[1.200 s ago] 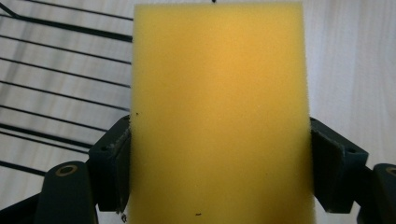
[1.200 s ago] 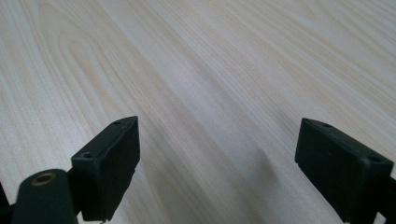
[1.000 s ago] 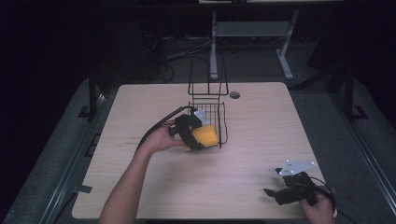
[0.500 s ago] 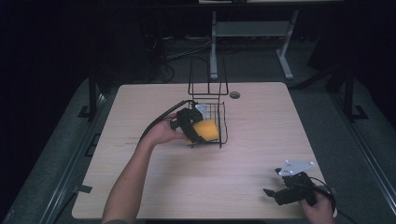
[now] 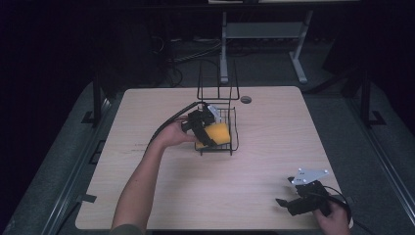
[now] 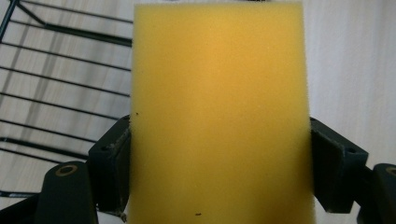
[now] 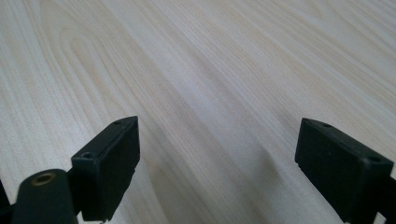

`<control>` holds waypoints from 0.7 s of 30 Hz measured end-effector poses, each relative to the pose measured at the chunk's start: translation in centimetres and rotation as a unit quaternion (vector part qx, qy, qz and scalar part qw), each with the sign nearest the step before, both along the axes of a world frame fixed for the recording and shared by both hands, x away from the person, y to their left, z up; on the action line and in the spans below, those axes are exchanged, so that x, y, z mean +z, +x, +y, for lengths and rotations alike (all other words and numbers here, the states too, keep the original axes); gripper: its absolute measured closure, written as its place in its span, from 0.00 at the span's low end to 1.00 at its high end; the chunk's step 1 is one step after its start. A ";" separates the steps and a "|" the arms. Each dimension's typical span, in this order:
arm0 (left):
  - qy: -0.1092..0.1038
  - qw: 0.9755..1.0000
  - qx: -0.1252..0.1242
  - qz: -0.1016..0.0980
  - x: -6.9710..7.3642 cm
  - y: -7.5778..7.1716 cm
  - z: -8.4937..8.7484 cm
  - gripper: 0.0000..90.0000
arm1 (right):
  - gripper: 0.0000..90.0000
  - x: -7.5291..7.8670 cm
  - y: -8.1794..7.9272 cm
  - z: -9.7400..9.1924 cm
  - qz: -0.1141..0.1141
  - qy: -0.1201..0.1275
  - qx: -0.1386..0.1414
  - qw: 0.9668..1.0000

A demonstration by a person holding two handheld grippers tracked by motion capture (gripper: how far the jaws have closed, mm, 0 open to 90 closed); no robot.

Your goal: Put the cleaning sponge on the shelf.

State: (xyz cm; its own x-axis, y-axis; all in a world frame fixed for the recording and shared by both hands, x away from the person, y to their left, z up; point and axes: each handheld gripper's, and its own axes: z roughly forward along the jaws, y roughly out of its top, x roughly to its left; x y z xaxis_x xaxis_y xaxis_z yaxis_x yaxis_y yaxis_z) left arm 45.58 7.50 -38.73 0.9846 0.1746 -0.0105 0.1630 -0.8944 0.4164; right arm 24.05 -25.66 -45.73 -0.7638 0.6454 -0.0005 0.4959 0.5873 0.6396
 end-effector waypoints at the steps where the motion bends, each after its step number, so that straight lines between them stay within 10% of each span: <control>1: 0.000 1.000 0.000 0.000 0.0 0.0 0.0 0.24 | 0.15 0.0 0.0 0.0 0.000 0.000 0.000 1.000; 21: -0.025 1.000 0.004 0.000 -0.9 1.7 -0.7 0.24 | 0.15 -0.1 0.0 0.2 0.000 -0.006 0.002 1.000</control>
State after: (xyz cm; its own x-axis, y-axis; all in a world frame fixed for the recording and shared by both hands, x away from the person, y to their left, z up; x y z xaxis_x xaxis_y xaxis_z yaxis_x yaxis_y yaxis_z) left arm 47.31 6.77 -39.65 0.9833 0.1808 -0.0203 0.1697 -0.8711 0.4609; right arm 24.08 -25.46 -45.87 -0.7661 0.6427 -0.0083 0.4939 0.5969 0.6323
